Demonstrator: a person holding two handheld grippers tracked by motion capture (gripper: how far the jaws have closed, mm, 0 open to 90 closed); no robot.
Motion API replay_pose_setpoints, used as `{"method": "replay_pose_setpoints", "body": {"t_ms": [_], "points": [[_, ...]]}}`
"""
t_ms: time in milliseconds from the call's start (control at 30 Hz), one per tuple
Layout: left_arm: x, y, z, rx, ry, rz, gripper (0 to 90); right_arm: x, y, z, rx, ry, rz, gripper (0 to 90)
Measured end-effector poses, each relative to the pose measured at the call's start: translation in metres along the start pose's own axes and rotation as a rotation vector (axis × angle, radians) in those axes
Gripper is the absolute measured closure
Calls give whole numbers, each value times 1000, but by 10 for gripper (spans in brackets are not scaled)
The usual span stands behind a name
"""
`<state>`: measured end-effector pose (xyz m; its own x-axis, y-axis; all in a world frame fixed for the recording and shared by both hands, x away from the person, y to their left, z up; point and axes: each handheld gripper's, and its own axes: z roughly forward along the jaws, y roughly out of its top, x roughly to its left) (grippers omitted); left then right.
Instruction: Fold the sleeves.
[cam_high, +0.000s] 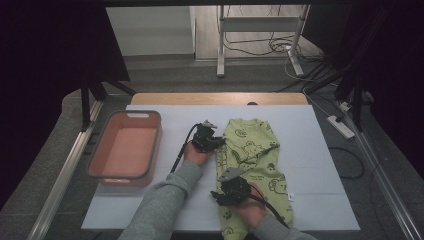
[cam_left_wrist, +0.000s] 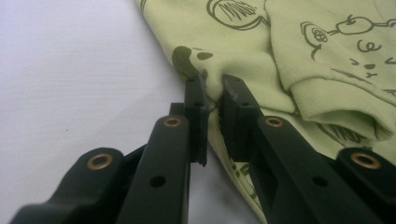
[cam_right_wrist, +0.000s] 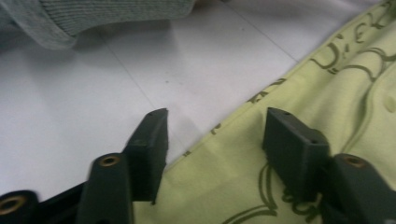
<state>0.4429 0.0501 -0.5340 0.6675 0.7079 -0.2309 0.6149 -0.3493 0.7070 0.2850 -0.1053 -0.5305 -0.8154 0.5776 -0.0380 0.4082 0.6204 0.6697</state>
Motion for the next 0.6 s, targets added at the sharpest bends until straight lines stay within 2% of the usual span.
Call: {"method": "replay_pose_setpoints", "body": {"t_ms": [100, 133, 167, 267, 367, 600], "points": [[0, 0, -1, -3, 0, -6, 807, 1, 0, -2, -5, -4, 3, 702], [0, 0, -1, -3, 0, -6, 806, 1, 0, -2, -5, -4, 3, 702], [0, 0, -1, -4, 0, -7, 807, 2, 0, -3, 0, 11, -6, 819], [1, 0, -2, -5, 1, -5, 807, 0, 0, -4, 4, 22, 2, 861], [3, 0, -4, -7, 2, -11, 808, -3, 1, -3, -7, 52, 29, 870], [7, -1, -10, -8, 4, -18, 812, 5, 9, -1, -52, 88, 7, 870]]}}
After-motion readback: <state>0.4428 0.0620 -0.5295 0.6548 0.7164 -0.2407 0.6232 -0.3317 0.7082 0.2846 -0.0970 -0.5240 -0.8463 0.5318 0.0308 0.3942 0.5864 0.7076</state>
